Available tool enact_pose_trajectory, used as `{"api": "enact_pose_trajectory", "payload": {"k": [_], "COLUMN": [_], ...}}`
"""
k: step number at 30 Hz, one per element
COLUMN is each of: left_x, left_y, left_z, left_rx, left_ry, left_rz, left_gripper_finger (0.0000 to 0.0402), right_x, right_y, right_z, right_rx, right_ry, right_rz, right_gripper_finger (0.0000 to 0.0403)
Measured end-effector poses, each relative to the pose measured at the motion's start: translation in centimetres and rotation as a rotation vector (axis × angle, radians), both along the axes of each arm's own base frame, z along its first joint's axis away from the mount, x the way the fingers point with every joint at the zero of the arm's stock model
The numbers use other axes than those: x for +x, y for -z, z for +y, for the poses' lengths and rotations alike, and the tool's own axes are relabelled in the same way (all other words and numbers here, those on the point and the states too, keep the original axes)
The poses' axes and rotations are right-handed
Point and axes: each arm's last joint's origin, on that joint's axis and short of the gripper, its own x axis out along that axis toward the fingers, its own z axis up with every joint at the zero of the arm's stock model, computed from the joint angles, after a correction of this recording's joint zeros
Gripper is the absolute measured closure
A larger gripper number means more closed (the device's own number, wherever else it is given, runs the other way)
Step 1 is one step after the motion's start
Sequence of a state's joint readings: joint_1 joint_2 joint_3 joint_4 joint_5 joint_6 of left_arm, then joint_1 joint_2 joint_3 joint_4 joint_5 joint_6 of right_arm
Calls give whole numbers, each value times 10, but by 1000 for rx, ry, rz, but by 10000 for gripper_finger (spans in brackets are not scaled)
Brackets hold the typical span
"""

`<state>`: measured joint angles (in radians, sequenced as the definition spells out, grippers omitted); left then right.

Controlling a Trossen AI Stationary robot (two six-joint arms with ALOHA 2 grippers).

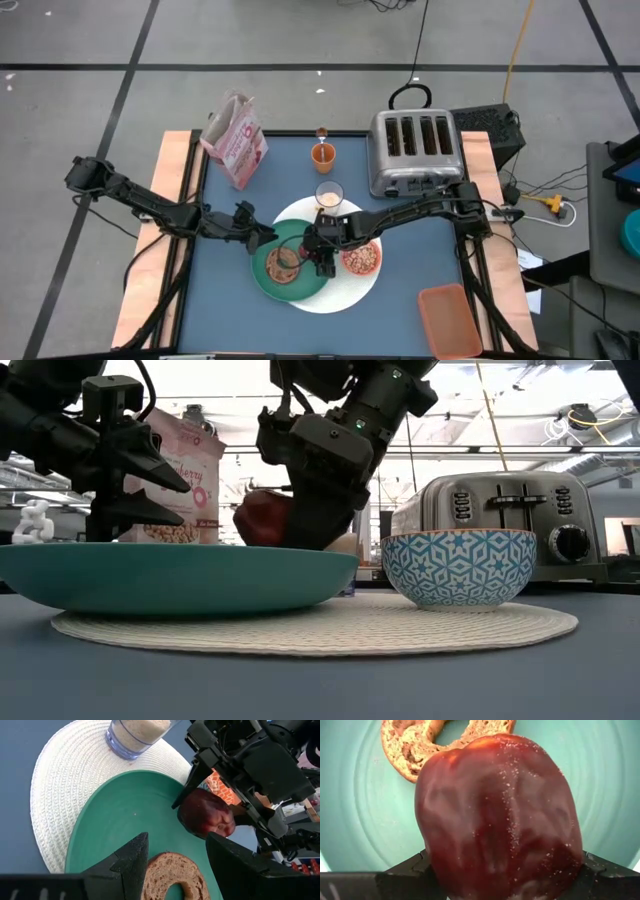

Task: Arrange a breakfast setting
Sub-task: Put the apple on the green plate

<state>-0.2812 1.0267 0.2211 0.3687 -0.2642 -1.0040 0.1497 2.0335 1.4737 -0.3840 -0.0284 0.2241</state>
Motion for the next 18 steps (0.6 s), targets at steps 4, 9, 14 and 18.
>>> {"api": "enact_pose_trajectory", "payload": {"k": [4, 9, 14, 18], "left_x": [0, 0, 0, 0], "left_y": [0, 0, 0, 0], "left_z": [0, 0, 0, 0], "left_rx": [0, 0, 0, 1], "left_ry": [0, 0, 1, 0], "left_rz": [0, 0, 0, 1], "left_gripper_finger": [199, 199, 199, 199], "right_x": [-1, -1, -1, -1], "right_y": [1, 1, 1, 1], "right_z": [0, 0, -1, -1], "right_rx": [-3, -3, -3, -4], "right_ry": [0, 0, 1, 0], "right_rz": [16, 16, 17, 17], "right_gripper_finger": [135, 129, 125, 107]}}
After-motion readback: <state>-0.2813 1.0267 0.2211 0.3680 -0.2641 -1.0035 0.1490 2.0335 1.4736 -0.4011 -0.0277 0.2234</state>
